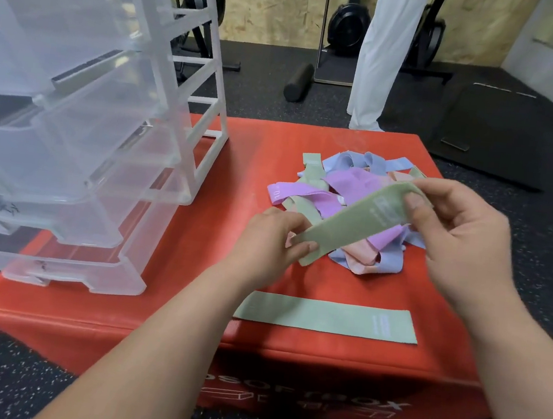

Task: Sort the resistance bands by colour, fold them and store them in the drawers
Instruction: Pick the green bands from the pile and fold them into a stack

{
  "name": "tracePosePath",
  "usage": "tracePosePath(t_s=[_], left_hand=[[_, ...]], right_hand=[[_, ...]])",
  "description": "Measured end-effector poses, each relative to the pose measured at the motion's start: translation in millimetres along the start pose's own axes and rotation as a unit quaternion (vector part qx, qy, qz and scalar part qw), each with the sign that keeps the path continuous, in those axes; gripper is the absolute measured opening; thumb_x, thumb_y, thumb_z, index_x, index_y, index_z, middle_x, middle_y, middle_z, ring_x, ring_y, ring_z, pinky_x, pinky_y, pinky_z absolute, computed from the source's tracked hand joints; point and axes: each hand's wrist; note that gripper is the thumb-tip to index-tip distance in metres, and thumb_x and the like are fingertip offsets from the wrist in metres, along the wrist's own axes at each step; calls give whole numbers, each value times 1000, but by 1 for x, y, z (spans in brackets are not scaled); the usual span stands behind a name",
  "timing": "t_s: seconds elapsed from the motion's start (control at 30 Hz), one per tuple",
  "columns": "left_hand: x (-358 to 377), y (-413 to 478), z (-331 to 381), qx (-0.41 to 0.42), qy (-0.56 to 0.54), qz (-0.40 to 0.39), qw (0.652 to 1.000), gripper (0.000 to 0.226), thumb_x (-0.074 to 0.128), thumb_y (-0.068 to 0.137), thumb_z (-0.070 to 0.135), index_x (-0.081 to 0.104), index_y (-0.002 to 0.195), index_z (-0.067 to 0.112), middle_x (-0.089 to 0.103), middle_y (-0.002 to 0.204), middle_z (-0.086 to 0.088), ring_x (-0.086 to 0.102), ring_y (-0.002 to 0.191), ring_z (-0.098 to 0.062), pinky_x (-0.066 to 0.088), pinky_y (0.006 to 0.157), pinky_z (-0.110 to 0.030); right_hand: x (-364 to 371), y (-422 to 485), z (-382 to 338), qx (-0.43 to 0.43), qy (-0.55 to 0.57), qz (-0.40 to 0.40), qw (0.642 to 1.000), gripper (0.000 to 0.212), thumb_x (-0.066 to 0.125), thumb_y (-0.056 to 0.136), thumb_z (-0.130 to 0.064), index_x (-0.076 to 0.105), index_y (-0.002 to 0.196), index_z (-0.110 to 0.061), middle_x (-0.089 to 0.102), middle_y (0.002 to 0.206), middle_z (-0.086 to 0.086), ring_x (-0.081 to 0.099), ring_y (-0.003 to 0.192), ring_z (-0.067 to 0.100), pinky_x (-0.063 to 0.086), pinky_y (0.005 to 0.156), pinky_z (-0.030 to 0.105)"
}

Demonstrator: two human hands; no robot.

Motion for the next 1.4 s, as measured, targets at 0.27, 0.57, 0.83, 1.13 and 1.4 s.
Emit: tracePosePath(t_s=[0.27, 0.57, 0.83, 1.13, 1.4], left_hand=[[-13, -20, 0, -19, 5, 0, 1000, 10, 79, 94, 32, 71, 98, 26, 72, 89, 11, 63, 82, -15, 51, 77, -37], [-35, -58, -21, -134, -148, 1, 980, 11, 84, 91, 17, 77, 97, 23, 78, 87, -2, 70, 76, -15, 60, 78, -43], [-36, -85, -32, -186, -96, 10, 978, 17, 83, 86, 19, 76, 97, 29, 76, 86, 5, 71, 76, -13, 60, 75, -33], [-30, -87, -38, -134, 9, -18, 991, 20, 79, 87, 17, 74, 102, 30, 74, 91, 12, 65, 72, -5, 53, 68, -23], [-36, -85, -46, -101, 92, -69, 988, 27, 83, 85, 27, 71, 108, 33, 68, 93, 17, 62, 77, -4, 57, 75, -38]], right_hand=[[-42, -25, 18, 131, 52, 99, 985, 18, 65, 103, -18, 70, 120, -14, 81, 95, -3, 73, 78, 5, 57, 72, 17], [-61, -38, 48, 279, 22, 22, 960, 17, 71, 97, -7, 69, 114, -9, 73, 100, 14, 67, 75, 17, 61, 64, 18], [-54, -54, 51, 307, -176, -124, 927, 13, 82, 86, -5, 75, 97, -8, 73, 77, 12, 63, 66, 21, 50, 59, 30], [-46, -58, 63, 224, -369, -215, 876, 22, 84, 83, -22, 69, 98, -27, 74, 68, -9, 68, 61, 10, 42, 59, 29], [-47, -57, 74, 217, -440, -251, 834, 29, 87, 75, -38, 68, 97, -33, 71, 75, -12, 67, 81, 13, 56, 78, 38]])
Point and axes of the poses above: each hand's wrist, its own y-axis towards the middle knuckle, its own x-axis out of the palm, z = x × y
